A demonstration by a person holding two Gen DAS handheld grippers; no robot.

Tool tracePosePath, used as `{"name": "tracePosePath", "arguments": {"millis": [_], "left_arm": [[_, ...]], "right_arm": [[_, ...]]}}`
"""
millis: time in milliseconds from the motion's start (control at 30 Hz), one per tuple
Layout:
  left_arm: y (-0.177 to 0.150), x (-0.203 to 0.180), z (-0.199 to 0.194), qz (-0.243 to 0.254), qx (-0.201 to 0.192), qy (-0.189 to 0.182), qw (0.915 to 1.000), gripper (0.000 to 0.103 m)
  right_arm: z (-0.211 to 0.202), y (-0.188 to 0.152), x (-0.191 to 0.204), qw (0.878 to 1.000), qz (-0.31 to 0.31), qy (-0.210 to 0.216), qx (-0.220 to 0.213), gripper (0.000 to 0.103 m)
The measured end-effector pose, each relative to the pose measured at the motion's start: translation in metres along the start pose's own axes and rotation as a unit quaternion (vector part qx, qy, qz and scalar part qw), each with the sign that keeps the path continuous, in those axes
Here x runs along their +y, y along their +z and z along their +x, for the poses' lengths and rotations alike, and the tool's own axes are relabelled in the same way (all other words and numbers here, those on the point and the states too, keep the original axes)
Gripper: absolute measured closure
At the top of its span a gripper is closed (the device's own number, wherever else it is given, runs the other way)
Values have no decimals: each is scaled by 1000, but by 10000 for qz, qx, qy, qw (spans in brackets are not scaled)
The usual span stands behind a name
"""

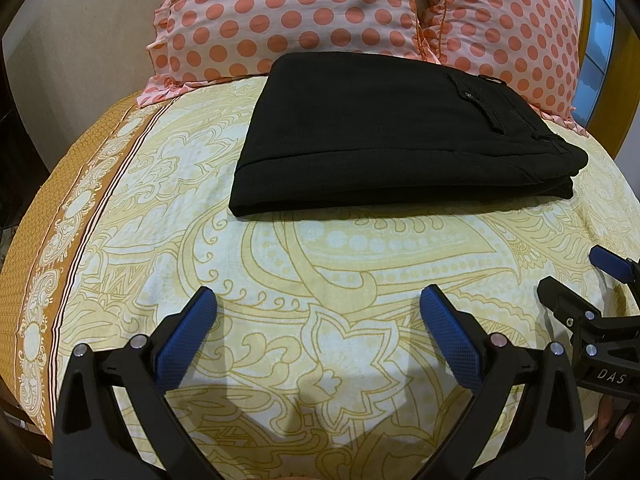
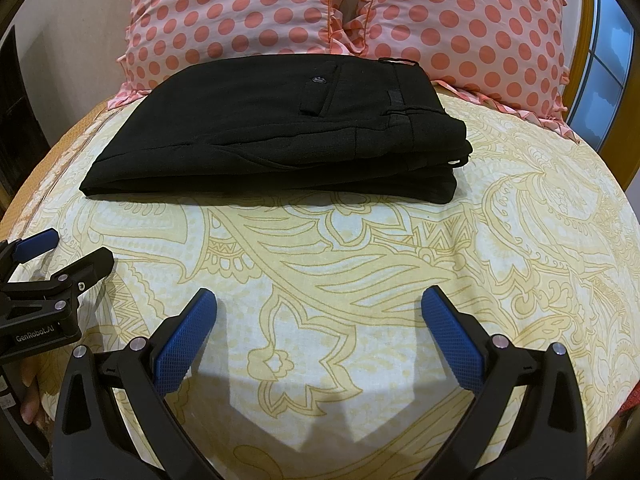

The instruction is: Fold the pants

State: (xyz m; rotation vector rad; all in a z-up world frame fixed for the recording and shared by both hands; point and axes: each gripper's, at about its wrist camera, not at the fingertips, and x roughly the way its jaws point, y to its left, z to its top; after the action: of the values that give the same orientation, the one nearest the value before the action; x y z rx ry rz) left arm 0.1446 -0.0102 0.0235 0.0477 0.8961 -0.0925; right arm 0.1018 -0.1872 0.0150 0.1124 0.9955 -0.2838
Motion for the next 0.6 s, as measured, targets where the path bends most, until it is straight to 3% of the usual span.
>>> {"name": "tracePosePath", "arguments": {"millis": [600], "left_arm": [[0,0,1,-6,18,-2,10000,2]], "right_arm": [[0,0,0,10000,0,0,-1,1]]}}
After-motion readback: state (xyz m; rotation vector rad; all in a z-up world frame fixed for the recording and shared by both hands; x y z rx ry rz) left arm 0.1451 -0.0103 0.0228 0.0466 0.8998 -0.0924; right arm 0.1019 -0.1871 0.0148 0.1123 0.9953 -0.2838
